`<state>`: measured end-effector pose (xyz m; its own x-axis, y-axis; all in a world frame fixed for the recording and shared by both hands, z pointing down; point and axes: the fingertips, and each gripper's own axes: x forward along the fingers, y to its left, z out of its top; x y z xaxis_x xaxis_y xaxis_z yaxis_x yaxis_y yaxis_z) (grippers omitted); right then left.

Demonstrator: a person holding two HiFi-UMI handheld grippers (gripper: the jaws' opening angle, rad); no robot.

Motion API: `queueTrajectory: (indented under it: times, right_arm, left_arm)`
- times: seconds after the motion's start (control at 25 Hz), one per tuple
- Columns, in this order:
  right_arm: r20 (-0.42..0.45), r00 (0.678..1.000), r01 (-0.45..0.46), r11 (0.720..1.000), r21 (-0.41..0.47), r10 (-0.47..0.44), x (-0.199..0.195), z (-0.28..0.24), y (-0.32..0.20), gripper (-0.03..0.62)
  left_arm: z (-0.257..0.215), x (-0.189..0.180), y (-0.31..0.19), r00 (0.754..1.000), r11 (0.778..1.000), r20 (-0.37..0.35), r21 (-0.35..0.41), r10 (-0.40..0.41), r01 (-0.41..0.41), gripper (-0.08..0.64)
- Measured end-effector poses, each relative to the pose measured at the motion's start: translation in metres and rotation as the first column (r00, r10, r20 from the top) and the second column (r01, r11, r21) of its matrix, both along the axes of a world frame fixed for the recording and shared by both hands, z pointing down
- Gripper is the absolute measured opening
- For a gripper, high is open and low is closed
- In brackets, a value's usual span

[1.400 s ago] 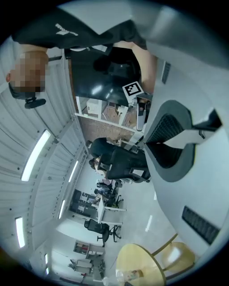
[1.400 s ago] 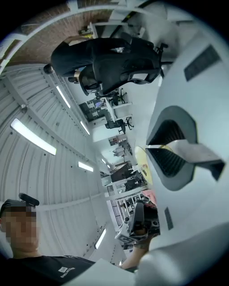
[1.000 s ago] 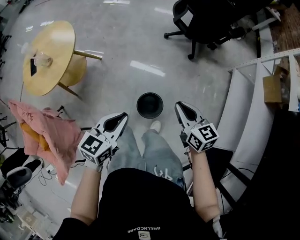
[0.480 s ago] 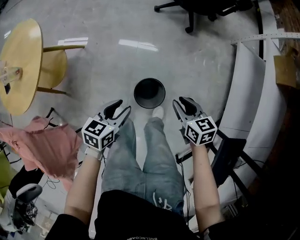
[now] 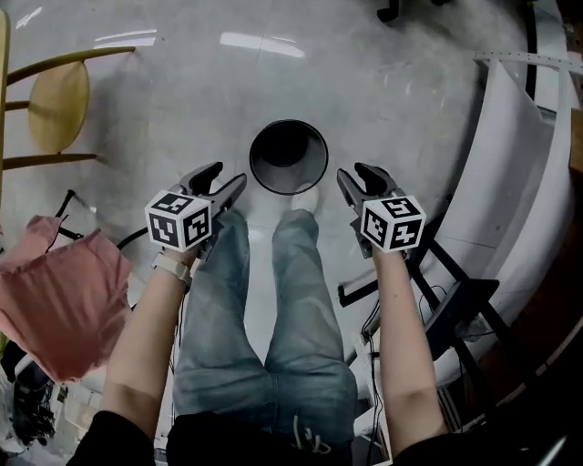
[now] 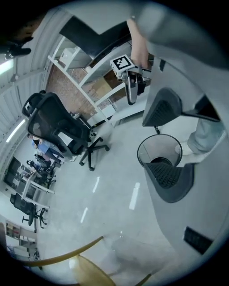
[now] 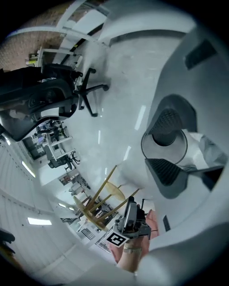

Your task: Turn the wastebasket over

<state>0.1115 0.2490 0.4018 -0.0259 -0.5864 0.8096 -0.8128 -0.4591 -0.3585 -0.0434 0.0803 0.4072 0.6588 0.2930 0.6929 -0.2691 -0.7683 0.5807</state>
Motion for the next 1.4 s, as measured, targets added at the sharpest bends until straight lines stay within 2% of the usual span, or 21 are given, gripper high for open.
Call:
queueTrajectory:
  times: [0.24, 0.4, 0.72, 0.8, 0.84, 0.92, 0.96, 1.08, 1.2, 1.4]
  right_arm:
    - [0.065, 0.998, 0.009, 0.997, -0.071, -0.004, -0.006, 0.090, 0.007, 0.164]
    - [0.078, 0.996, 0.043, 0.992, -0.119, -0.034, -0.008, 0.147, 0.006, 0.164]
    - [0.093, 0.992, 0.100, 0.973, -0.206, -0.082, 0.004, 0.233, 0.005, 0.164]
    - [0.090, 0.993, 0.100, 0.970, -0.224, -0.081, 0.008, 0.244, 0.006, 0.150]
    - [0.088, 0.992, 0.103, 0.969, -0.225, -0.086, 0.009, 0.247, 0.005, 0.109]
    - [0.085, 0.991, 0.118, 0.969, -0.219, -0.102, 0.008, 0.248, -0.001, 0.046]
    - [0.085, 0.991, 0.122, 0.969, -0.215, -0.106, 0.007, 0.247, -0.004, 0.046]
    - [0.087, 0.990, 0.125, 0.973, -0.192, -0.110, 0.008, 0.239, -0.018, 0.044]
    - [0.049, 0.990, 0.140, 0.979, -0.150, -0.134, 0.013, 0.224, -0.043, 0.044]
    - [-0.070, 0.983, 0.163, 0.985, -0.061, -0.167, 0.030, 0.202, -0.105, 0.044]
  left_arm:
    - [0.096, -0.002, 0.016, 0.997, 0.998, 0.072, -0.054, 0.029, -0.025, 0.264]
    - [0.155, 0.002, 0.025, 0.990, 0.995, 0.111, -0.061, 0.082, -0.075, 0.264]
    - [0.232, 0.015, 0.030, 0.978, 0.988, 0.150, -0.071, 0.146, -0.137, 0.264]
    - [0.241, 0.019, 0.033, 0.977, 0.986, 0.144, -0.081, 0.159, -0.148, 0.261]
    - [0.244, 0.022, 0.033, 0.977, 0.985, 0.137, -0.081, 0.162, -0.151, 0.252]
    - [0.245, 0.027, 0.029, 0.980, 0.987, 0.124, -0.064, 0.154, -0.147, 0.141]
    - [0.245, 0.028, 0.026, 0.982, 0.989, 0.120, -0.050, 0.144, -0.139, 0.089]
    - [0.243, 0.029, 0.014, 0.986, 0.995, 0.136, -0.011, 0.096, -0.095, 0.069]
    - [0.235, 0.029, -0.008, 0.990, 0.999, 0.139, 0.025, 0.032, -0.036, 0.055]
    - [0.204, 0.043, -0.068, 0.998, 0.988, 0.061, 0.154, -0.017, 0.007, 0.055]
